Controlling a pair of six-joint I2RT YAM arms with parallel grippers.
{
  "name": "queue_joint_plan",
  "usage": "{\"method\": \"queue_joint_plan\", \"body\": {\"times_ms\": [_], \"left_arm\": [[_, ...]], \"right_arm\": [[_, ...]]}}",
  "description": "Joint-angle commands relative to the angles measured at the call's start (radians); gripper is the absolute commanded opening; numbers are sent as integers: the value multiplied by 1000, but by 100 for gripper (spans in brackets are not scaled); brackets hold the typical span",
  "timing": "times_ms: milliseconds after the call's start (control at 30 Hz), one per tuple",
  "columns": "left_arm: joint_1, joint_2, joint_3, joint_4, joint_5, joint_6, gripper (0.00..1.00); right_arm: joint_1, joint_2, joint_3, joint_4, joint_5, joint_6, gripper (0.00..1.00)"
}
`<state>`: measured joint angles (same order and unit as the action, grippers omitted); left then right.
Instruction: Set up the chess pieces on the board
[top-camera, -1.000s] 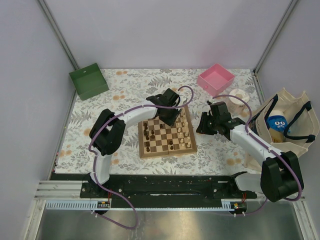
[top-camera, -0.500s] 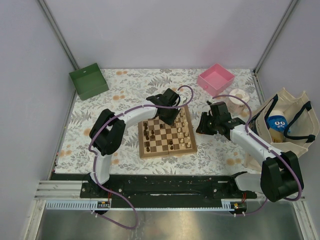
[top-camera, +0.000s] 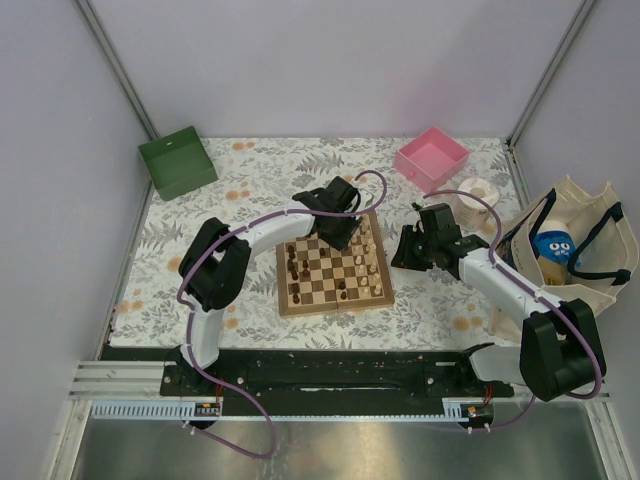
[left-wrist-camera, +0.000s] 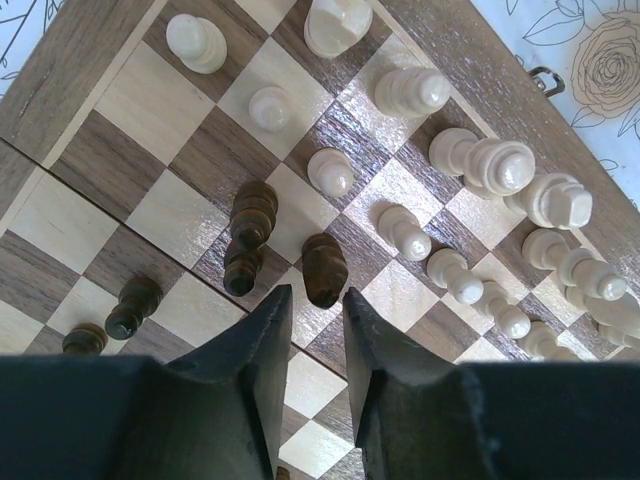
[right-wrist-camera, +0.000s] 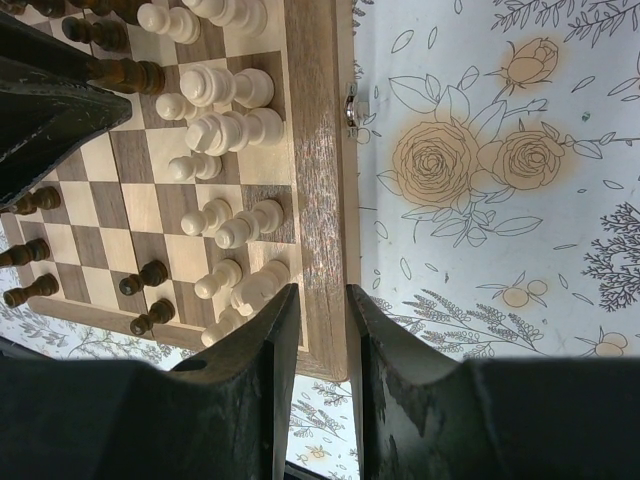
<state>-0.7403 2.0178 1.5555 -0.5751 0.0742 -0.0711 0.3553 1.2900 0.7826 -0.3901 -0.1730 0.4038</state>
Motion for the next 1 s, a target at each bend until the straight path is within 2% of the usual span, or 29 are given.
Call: {"method": "queue_joint_plan", "body": {"times_ms": [0,133,400,633,967], "left_arm": [[-4,-50,49,12,-14,8,33],[-4,-45,58,12,-16,7,38],[-5,-31,81,31,3,-4,41],[-4,-19,75,24,1,1,35],[-4,-8,78,18,12,1,32]], "right_arm": [[7,3,41,19,-13,-14,34],[7,8,40,17,-14,-16,34],[7,11,40,19,-19,-16,34],[7,11,38,19,-23,-17,34],[7,8,38,17,-25,-17,34]]}}
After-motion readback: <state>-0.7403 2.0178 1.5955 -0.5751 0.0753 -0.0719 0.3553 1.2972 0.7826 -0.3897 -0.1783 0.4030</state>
